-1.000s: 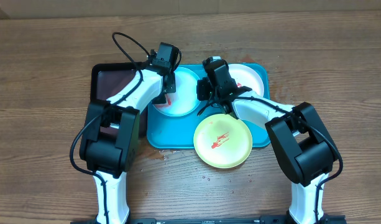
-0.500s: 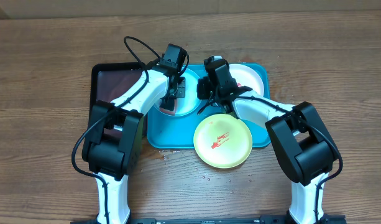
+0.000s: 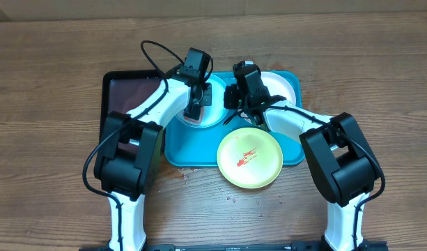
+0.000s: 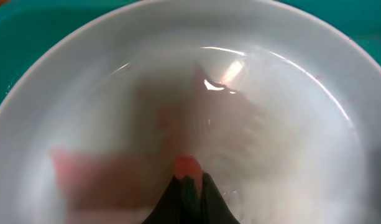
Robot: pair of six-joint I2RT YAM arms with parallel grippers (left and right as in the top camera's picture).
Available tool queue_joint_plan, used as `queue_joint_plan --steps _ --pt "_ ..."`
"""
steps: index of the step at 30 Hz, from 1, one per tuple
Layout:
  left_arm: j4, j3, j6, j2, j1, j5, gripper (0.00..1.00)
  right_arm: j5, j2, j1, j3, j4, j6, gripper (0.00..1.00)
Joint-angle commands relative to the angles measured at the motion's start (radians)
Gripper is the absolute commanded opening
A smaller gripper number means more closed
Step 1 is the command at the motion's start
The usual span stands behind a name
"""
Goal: Clean dirty plates on tray and stack at the side
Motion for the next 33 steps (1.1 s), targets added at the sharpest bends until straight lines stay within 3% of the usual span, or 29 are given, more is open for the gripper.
queue_joint_plan --steps 1,9,16,24,33 --pt "-0.017 -0.022 0.013 0.107 -0.018 0.042 0.04 -0.008 -0.006 -0.001 0.029 0.021 0.016 0.04" --pt "-0.048 -0.014 0.023 0.126 -0.016 -0.3 0.04 -0.008 -0.006 -0.001 0.029 0.017 0.016 0.04" --pt "-0.03 0.02 0.042 0.126 0.002 -0.433 0.04 -0.008 -0.006 -0.001 0.029 0.017 0.016 0.04" --pt "-0.071 0.067 0.066 0.125 0.006 -0.245 0.04 -0.008 -0.006 -0.001 0.029 0.017 0.016 0.04" --pt "-0.224 0.195 0.105 0.124 -0.043 -0.031 0.04 -0.008 -0.006 -0.001 0.029 0.017 0.016 0.04"
